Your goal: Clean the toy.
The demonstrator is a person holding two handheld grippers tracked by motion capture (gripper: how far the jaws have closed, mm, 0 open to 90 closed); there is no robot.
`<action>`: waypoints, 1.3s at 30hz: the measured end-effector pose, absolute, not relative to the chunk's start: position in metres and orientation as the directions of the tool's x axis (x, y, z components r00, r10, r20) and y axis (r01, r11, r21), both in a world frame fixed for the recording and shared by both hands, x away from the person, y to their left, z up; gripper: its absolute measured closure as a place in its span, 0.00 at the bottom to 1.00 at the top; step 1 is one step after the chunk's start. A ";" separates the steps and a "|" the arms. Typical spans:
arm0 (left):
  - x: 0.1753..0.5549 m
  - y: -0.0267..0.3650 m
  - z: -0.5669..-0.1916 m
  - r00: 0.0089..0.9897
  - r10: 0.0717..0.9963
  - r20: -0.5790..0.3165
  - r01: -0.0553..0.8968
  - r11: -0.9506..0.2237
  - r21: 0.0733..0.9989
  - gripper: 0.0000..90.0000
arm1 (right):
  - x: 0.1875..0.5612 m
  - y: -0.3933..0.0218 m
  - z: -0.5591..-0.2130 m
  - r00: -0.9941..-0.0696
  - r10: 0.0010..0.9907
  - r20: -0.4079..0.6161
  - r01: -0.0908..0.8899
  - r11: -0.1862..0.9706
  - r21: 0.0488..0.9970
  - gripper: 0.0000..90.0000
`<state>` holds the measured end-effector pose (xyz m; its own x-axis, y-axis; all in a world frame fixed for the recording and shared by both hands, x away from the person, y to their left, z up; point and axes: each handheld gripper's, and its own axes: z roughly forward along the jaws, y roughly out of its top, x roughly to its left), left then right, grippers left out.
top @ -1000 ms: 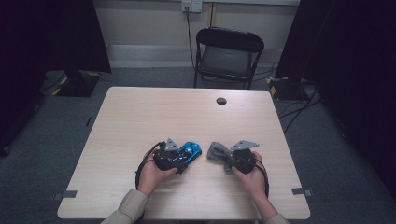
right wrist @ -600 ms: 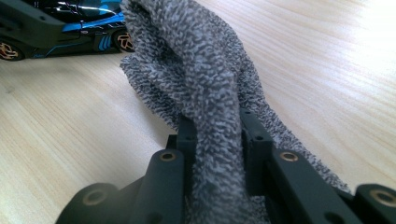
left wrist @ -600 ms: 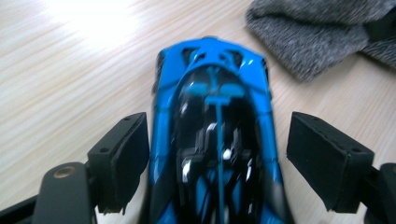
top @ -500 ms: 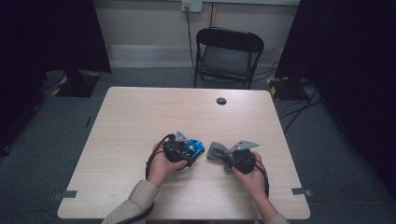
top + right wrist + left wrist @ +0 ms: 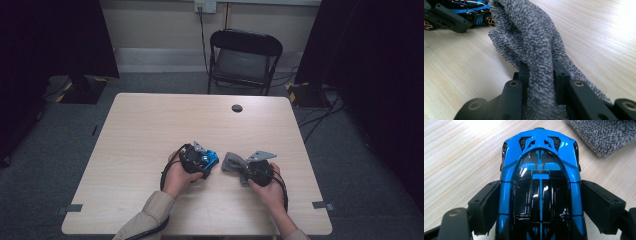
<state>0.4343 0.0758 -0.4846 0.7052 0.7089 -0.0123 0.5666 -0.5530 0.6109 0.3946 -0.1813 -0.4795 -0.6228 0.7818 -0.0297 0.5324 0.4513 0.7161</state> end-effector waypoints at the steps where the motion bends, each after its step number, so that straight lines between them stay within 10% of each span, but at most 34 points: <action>1: 0.435 0.076 -0.484 0.704 0.710 -0.010 0.567 -0.554 0.610 0.24 | 0.395 -0.181 -0.479 -0.622 0.783 -0.028 0.534 0.450 0.716 0.82; 39: 0.420 0.098 -0.442 0.754 0.643 -0.135 0.507 -0.439 0.742 0.31 | 0.396 -0.198 -0.464 -0.571 0.809 0.141 0.545 0.245 0.802 0.87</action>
<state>0.4202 0.0977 -0.4423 0.7538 0.6430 -0.1353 0.5073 -0.4386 0.7418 0.3962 -0.1980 -0.4639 -0.5709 0.8089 0.1407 0.5448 0.2450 0.8019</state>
